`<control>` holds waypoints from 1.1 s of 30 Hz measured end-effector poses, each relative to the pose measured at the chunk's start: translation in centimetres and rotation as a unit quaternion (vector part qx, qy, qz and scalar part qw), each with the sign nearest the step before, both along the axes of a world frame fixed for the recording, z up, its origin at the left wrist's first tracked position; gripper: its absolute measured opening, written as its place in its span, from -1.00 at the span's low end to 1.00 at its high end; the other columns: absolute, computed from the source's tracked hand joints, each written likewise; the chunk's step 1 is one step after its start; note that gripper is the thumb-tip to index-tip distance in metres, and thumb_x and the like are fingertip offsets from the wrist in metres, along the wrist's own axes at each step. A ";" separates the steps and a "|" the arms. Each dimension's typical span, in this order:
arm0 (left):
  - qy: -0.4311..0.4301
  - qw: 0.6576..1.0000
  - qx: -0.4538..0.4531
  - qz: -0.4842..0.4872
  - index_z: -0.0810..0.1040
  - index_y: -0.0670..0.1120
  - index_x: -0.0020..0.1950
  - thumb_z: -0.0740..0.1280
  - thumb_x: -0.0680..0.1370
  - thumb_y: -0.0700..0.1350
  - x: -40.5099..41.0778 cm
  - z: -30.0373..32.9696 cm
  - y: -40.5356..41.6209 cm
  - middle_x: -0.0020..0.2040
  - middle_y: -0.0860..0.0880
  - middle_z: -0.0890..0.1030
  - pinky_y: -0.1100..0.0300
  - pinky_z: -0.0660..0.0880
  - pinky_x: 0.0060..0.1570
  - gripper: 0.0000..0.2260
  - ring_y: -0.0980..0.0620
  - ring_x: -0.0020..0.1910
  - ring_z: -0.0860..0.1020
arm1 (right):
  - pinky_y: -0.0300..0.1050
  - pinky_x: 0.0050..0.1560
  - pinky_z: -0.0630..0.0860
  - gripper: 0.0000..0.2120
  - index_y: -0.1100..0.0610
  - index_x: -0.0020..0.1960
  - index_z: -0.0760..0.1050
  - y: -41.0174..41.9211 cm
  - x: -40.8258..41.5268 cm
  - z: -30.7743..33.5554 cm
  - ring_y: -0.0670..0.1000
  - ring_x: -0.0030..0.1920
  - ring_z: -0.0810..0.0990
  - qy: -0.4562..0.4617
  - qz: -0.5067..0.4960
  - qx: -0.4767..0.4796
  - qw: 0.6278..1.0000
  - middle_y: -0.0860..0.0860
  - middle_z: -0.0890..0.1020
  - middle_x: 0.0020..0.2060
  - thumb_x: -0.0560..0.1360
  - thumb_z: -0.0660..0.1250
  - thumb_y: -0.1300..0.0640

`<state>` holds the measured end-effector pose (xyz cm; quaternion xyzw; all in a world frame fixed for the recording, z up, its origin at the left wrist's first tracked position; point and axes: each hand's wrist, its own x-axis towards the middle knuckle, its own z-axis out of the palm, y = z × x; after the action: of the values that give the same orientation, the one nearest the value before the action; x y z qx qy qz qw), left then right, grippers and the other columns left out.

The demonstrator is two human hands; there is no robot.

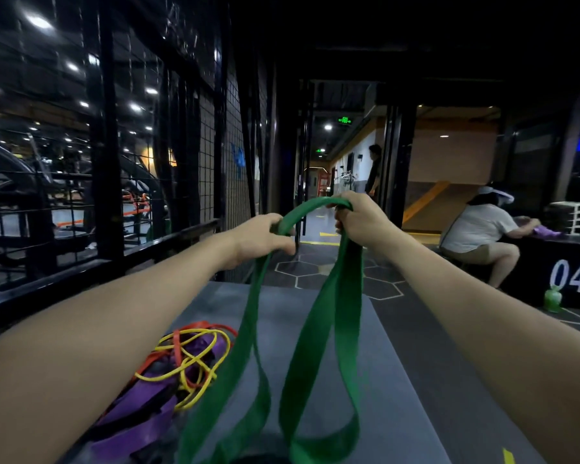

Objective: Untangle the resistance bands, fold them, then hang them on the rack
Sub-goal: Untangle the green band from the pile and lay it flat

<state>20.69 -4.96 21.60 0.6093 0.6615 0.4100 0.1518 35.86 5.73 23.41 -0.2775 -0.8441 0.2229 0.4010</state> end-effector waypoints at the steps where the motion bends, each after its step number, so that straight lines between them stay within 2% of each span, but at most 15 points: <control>1: -0.015 1.000 0.009 -0.003 0.45 -0.06 -0.09 0.39 0.45 -0.20 0.6 0.1 0.3 -0.20 -0.05 0.49 0.12 0.42 -0.08 -0.86 -0.01 -0.17 0.47 | 0.04 -0.20 0.41 -0.81 0.15 -0.01 0.44 -0.1 0.0 0.1 0.11 -0.24 0.45 -0.014 0.000 0.009 1.000 0.10 0.46 -0.29 0.58 0.07 0.32; 5: -0.116 0.992 0.047 -0.017 0.38 -0.12 -0.17 0.33 0.48 -0.27 2.2 0.3 1.7 -0.32 -0.05 0.40 0.22 0.40 -0.37 -0.86 0.02 -0.36 0.40 | 0.03 -0.18 0.42 -0.81 0.15 -0.03 0.43 0.3 0.8 -0.4 0.11 -0.23 0.45 -0.042 -0.009 0.016 0.999 0.11 0.48 -0.27 0.57 0.07 0.32; 9: -0.176 0.979 0.098 -0.013 0.36 -0.10 -0.26 0.27 0.47 -0.33 3.4 0.6 2.9 -0.32 -0.03 0.40 0.20 0.29 -0.28 -0.81 0.07 -0.31 0.35 | 0.08 -0.02 0.50 -0.79 0.20 0.07 0.49 0.5 2.2 -2.1 0.17 -0.13 0.54 -0.101 -0.023 0.032 0.994 0.18 0.57 -0.13 0.54 0.12 0.32; 15: -0.177 0.977 0.115 -0.011 0.44 -0.12 -0.31 0.28 0.43 -0.37 4.5 1.4 3.6 -0.38 0.00 0.44 0.23 0.29 -0.30 -0.81 0.10 -0.36 0.37 | 0.14 0.13 0.51 -0.86 0.16 0.02 0.49 1.0 3.0 -4.1 0.21 0.01 0.59 -0.074 -0.003 -0.002 0.997 0.19 0.62 -0.08 0.53 0.20 0.31; 19: -0.206 0.965 0.160 -0.008 0.45 -0.10 -0.29 0.27 0.43 -0.36 5.7 2.7 4.3 -0.32 -0.02 0.50 0.18 0.28 -0.08 -0.82 0.11 -0.32 0.42 | 0.09 0.11 0.51 -0.80 0.24 0.08 0.50 1.2 4.2 -4.6 0.17 0.01 0.59 -0.057 -0.008 -0.014 0.998 0.20 0.63 -0.03 0.48 0.22 0.35; 21: -0.229 0.954 0.191 -0.030 0.44 -0.12 -0.29 0.24 0.44 -0.37 6.7 3.8 4.8 -0.33 -0.03 0.49 0.25 0.34 -0.22 -0.81 0.14 -0.40 0.43 | 0.09 0.13 0.52 -0.74 0.24 0.12 0.49 1.7 5.0 -5.3 0.16 0.03 0.60 -0.039 -0.021 -0.027 0.999 0.17 0.64 -0.04 0.45 0.23 0.38; 24: -0.270 0.935 0.222 -0.063 0.41 -0.13 -0.29 0.20 0.45 -0.39 8.3 5.1 5.7 -0.33 -0.07 0.45 0.38 0.30 -0.52 -0.80 0.10 -0.43 0.37 | -0.06 0.06 0.52 -0.75 0.21 0.11 0.49 2.9 6.4 -6.1 0.11 0.02 0.60 -0.023 -0.061 -0.041 0.997 0.06 0.64 -0.07 0.46 0.23 0.36; 27: -0.334 0.906 0.249 -0.076 0.39 -0.12 -0.32 0.17 0.44 -0.40 9.1 5.2 7.1 -0.42 -0.03 0.39 0.34 0.24 -0.53 -0.77 0.14 -0.53 0.31 | -0.17 -0.09 0.43 -0.81 0.21 0.08 0.49 3.7 8.0 -6.0 0.06 -0.06 0.57 -0.026 -0.084 -0.021 0.996 0.04 0.61 -0.07 0.50 0.21 0.34; 30: -0.402 0.870 0.273 -0.086 0.39 -0.13 -0.31 0.16 0.45 -0.41 8.7 4.9 7.7 -0.57 0.07 0.42 0.39 0.27 -0.55 -0.77 0.19 -0.62 0.34 | -0.18 -0.23 0.34 -0.86 0.23 0.01 0.51 4.3 9.0 -5.0 0.05 -0.16 0.52 -0.032 -0.121 0.050 0.991 0.05 0.57 -0.17 0.50 0.22 0.34; 33: -0.434 0.852 0.281 -0.082 0.43 -0.12 -0.30 0.16 0.47 -0.40 7.2 4.0 7.5 -0.57 0.08 0.48 0.38 0.34 -0.53 -0.76 0.18 -0.58 0.42 | -0.17 -0.31 0.33 -0.79 0.20 0.01 0.52 4.6 9.0 -4.2 0.06 -0.22 0.50 -0.044 -0.154 0.104 0.982 0.05 0.57 -0.21 0.48 0.18 0.39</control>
<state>27.88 2.52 25.61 0.4379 0.3329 0.7873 0.2786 44.89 10.29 19.24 -0.3703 -0.8267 0.0576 0.4196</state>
